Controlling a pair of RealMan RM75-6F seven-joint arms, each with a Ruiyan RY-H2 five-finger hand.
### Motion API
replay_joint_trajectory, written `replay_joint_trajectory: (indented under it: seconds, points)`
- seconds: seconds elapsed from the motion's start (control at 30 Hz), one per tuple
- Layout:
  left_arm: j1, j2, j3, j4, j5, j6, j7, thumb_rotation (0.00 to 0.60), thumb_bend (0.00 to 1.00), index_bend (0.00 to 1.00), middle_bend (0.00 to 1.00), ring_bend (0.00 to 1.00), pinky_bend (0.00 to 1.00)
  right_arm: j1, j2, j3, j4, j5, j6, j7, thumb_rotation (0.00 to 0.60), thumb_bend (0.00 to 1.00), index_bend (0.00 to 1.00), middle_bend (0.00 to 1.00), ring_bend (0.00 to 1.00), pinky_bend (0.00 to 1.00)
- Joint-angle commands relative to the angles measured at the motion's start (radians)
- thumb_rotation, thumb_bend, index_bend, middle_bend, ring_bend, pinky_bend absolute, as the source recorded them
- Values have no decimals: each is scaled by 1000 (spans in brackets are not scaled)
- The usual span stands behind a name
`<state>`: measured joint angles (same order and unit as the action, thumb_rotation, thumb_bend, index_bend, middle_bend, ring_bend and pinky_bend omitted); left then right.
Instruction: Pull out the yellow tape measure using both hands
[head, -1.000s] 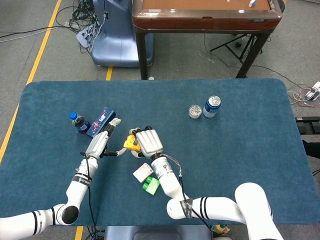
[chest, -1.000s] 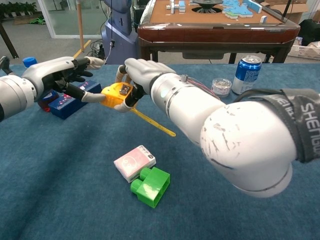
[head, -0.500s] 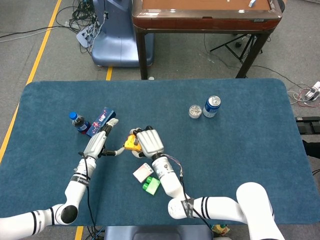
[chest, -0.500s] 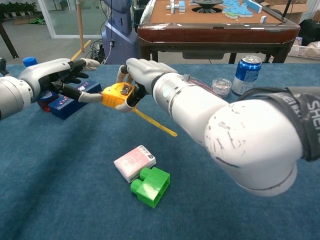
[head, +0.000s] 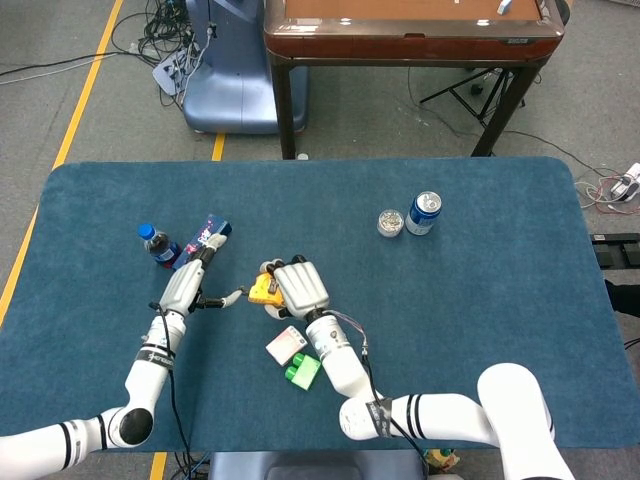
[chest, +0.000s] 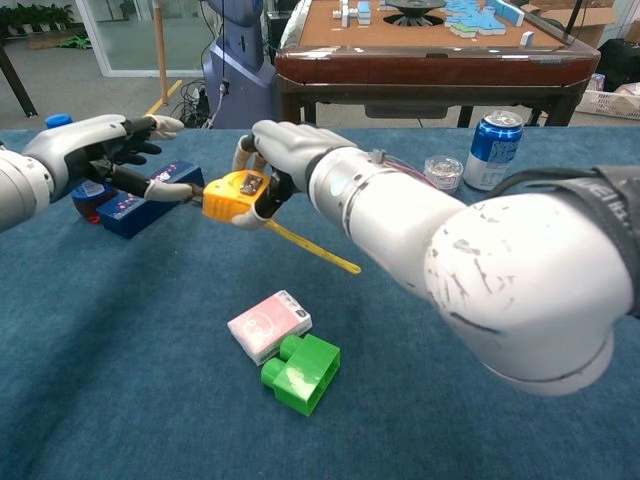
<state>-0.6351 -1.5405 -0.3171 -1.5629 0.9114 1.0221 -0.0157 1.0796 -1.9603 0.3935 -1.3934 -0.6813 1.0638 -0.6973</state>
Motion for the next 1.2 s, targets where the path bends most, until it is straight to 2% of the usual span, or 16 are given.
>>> replay_joint_trajectory:
  seconds: [0.03,0.3,0.37,0.57,0.77,0.87,1.2]
  points:
    - [4,7,-3,4,-11,1,2,600,212,0,0,0,0,1,3,-2,-5,6,2,-6,600,719,650,641,499,207]
    - [14,23,-6,13,-28,-4,-6,600,212,5,0,0,0,0,8,-6,-15,11,9,-10,600,720,655,643,508,207]
    - [15,23,-3,16,-26,-9,-9,600,214,44,0,0,0,1,9,-7,-15,11,11,-11,600,720,655,643,508,207]
    - [17,26,-1,20,-22,-23,-23,600,274,295,0,0,0,1,11,-9,-13,16,12,-13,600,720,655,643,511,207]
    - [18,30,-2,15,-19,-33,-34,600,340,459,0,0,0,-1,13,-11,-7,18,6,-7,600,720,656,644,515,207]
    - [16,32,-4,13,-25,-44,-40,600,363,508,0,0,0,0,14,-11,-3,22,2,-6,600,720,657,644,517,207]
    - [17,42,-5,11,-34,-62,-56,600,436,583,30,0,0,-1,23,-13,2,31,-5,-4,600,720,658,645,517,207]
